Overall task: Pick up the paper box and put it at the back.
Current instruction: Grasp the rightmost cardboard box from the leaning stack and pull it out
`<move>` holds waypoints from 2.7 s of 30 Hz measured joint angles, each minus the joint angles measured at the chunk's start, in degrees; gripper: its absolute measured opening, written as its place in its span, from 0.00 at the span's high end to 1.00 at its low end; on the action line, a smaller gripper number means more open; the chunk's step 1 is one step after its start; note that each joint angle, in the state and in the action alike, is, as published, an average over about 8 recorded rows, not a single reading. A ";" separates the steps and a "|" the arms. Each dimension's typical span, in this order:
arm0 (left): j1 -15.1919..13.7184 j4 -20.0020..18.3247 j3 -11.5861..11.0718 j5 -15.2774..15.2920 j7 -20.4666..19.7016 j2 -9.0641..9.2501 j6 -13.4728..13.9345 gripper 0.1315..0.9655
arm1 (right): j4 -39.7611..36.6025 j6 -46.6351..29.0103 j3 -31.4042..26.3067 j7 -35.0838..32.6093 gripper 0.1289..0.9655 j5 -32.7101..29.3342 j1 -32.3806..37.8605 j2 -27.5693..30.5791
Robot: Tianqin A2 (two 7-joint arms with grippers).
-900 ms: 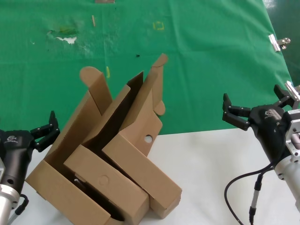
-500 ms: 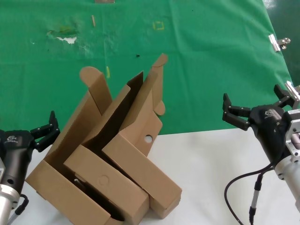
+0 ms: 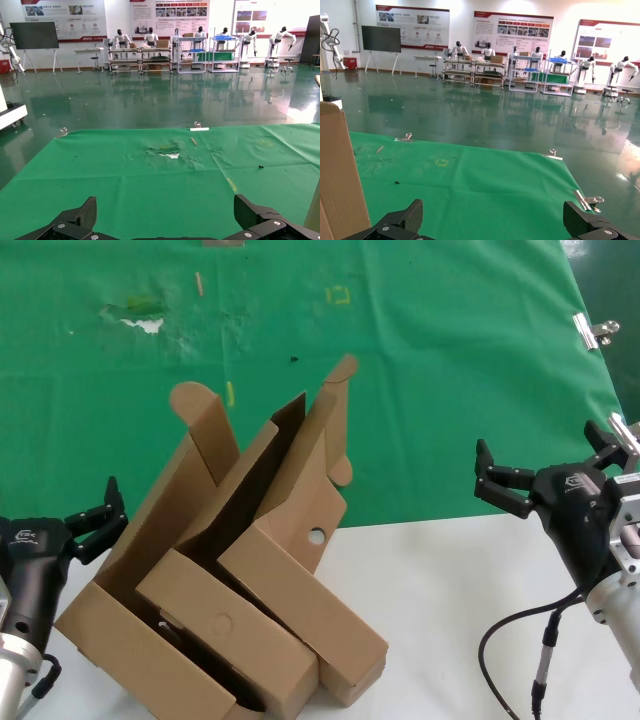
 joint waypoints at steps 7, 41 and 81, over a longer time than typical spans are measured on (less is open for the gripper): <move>0.00 0.00 0.00 0.00 0.00 0.00 0.00 0.00 | 0.00 0.00 0.00 0.00 0.00 0.00 0.00 0.00; 0.00 0.00 0.00 0.00 0.00 0.00 0.00 0.00 | 0.00 0.00 0.00 0.00 0.00 0.00 0.00 0.00; 0.00 0.00 0.00 0.01 0.00 0.00 0.00 0.41 | -15.69 -61.62 10.69 -49.78 0.00 20.85 -7.15 20.48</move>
